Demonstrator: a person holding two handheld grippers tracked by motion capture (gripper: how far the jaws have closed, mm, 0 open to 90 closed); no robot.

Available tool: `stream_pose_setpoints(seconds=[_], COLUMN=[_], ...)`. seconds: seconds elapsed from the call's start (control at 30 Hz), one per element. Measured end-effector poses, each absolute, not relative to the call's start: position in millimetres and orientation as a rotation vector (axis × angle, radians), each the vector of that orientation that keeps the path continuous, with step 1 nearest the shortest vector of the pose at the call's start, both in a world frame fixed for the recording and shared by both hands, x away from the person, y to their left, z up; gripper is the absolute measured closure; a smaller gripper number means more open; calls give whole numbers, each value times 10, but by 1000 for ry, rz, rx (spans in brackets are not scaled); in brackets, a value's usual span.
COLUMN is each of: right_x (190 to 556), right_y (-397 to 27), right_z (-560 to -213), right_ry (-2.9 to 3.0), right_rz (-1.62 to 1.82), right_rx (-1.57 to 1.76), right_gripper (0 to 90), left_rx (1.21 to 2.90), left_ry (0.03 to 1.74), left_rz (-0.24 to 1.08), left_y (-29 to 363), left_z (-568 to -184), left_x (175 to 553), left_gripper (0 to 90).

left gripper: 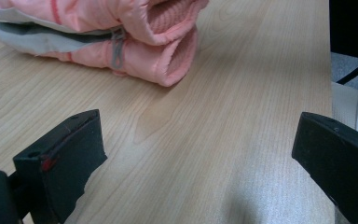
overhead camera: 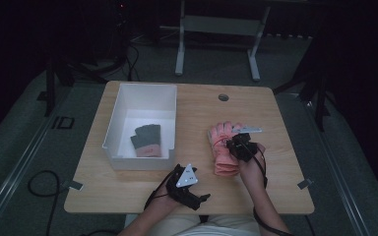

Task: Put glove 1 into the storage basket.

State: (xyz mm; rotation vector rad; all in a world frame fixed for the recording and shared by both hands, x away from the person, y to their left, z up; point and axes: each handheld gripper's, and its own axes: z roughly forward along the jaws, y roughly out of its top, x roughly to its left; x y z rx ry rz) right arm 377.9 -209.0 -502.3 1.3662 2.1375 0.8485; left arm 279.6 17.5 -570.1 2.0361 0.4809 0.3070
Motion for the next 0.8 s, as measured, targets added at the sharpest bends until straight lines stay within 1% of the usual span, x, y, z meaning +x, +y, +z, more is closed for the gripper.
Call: stream_pose_setpoints(seconds=[0.07, 0.2, 0.33, 0.47, 0.53, 0.57, 0.6, 0.67, 0.73, 0.77, 0.8], right_x=[3757, 3775, 3776, 3757, 3744, 3734, 3729, 3712, 3694, 3694, 3683], right_y=[-2125, -2135, -2122, -2152, -2174, -2194, -2209, -2265, -2319, -2319, -2362], right_z=[-5034, -5075, -5034, -4949, -4896, -4856, -4836, -4786, -4744, -4744, -4718], right_ry=[2127, 2145, 2146, 2152, 2155, 2159, 2161, 2182, 2185, 2185, 2183], right_rz=[846, 846, 862, 934, 961, 979, 988, 1032, 1063, 1063, 1087], right_rx=[1368, 1368, 1361, 1317, 1296, 1276, 1274, 1262, 1248, 1248, 1244], right_gripper=[872, 841, 766, 564, 464, 382, 353, 258, 195, 195, 154], left_rx=[2034, 2035, 2028, 2038, 2018, 2013, 2011, 2001, 1996, 1996, 1987], left_ry=[488, 491, 487, 474, 486, 493, 497, 513, 517, 517, 530], left_rz=[313, 304, 313, 373, 376, 381, 384, 375, 369, 369, 356], left_y=[174, 165, 158, 160, 183, 189, 194, 203, 200, 200, 194], left_z=[-5697, -5690, -5664, -5629, -5605, -5598, -5591, -5568, -5535, -5535, -5500], left_x=[2795, 2804, 2793, 2793, 2811, 2815, 2818, 2823, 2823, 2823, 2826], left_gripper=[27, 28, 28, 29, 35, 40, 42, 43, 45, 46, 46])
